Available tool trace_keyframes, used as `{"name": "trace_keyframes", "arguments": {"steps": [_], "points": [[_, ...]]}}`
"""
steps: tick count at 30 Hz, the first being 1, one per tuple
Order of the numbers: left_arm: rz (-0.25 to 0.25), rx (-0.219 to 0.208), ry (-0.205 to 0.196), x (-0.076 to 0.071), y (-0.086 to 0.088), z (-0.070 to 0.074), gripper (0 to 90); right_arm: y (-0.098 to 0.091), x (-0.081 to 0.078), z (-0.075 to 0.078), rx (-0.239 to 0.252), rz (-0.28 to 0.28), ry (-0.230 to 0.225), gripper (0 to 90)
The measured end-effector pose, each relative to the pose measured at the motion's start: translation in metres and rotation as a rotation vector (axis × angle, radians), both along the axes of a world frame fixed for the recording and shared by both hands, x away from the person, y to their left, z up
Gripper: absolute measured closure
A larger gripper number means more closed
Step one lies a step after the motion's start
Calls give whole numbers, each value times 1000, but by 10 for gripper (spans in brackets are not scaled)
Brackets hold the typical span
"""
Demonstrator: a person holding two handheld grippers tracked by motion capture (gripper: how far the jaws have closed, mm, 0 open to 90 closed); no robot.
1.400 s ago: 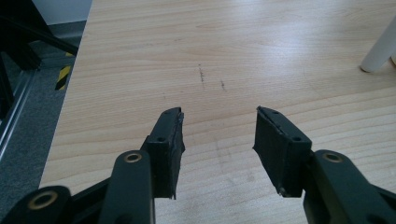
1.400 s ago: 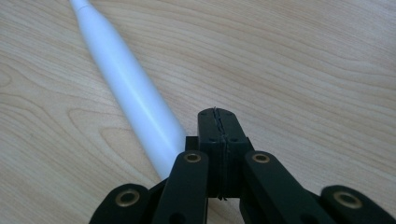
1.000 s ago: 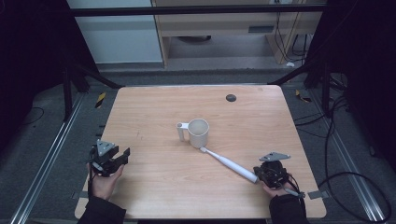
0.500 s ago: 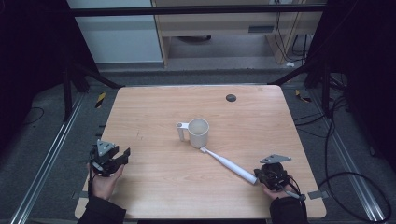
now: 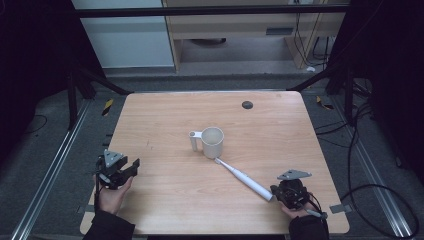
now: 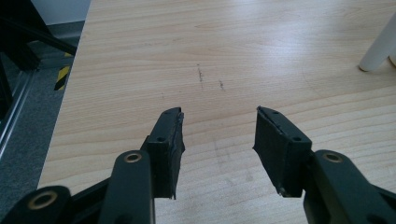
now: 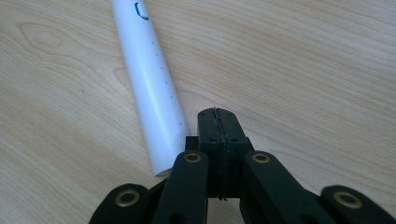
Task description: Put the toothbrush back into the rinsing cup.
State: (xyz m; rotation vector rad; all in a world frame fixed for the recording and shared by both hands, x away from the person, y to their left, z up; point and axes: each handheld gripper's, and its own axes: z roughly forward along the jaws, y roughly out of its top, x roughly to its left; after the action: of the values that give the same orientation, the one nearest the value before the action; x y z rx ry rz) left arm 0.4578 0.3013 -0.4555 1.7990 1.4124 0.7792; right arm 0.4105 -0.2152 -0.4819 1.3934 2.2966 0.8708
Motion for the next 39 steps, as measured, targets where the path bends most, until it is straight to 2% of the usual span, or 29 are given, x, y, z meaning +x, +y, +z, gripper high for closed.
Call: {"name": "trace_keyframes", "arguments": {"steps": [31, 35, 39], "points": [[-2, -3, 1, 0, 0, 0, 507, 13, -21, -1, 28, 44, 27, 900], [-2, -3, 2, 0, 0, -1, 506, 13, -20, -1, 29, 43, 26, 899], [-5, -3, 3, 1, 0, -1, 504, 10, -18, 2, 35, 25, 6, 898]]}}
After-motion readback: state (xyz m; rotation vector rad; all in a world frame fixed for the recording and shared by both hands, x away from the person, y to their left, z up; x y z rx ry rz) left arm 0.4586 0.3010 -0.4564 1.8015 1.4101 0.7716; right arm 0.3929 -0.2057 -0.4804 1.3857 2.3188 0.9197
